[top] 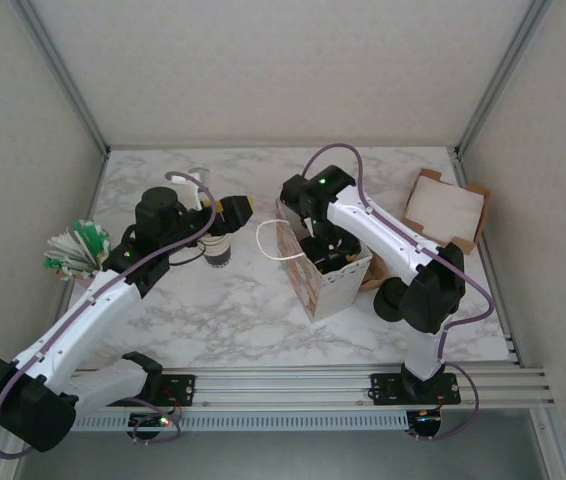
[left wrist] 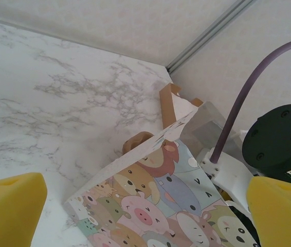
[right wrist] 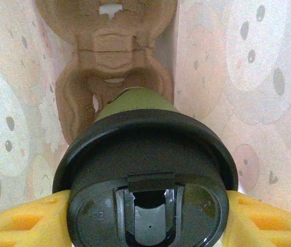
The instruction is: Pack the takeout coffee
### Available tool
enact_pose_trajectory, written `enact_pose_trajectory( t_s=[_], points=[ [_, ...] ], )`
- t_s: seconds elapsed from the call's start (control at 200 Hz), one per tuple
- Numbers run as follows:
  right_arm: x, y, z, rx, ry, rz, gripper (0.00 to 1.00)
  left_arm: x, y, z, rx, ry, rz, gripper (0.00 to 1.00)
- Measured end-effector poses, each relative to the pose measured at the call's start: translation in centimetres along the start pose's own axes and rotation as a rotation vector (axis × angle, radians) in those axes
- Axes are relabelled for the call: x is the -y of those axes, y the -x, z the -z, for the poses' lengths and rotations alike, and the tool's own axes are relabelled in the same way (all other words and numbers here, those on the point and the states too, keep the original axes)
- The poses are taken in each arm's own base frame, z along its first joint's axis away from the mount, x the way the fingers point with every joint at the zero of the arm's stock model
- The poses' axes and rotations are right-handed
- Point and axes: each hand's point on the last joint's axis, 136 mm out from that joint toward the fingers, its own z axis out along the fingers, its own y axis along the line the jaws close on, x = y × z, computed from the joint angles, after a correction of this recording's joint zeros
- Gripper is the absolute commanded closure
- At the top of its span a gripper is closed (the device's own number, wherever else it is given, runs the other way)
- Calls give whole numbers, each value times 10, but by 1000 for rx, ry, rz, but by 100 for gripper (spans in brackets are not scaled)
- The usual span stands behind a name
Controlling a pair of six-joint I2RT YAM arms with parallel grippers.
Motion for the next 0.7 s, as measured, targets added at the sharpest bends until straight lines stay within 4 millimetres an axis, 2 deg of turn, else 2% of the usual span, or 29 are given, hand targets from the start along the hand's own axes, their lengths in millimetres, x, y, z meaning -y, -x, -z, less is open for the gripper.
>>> enact_pose_trajectory(
  t_s=[0.701],
  points=[
    [-1, 0, -3, -2, 2, 4, 38, -1, 0, -1, 4, 8, -1, 0]
  ],
)
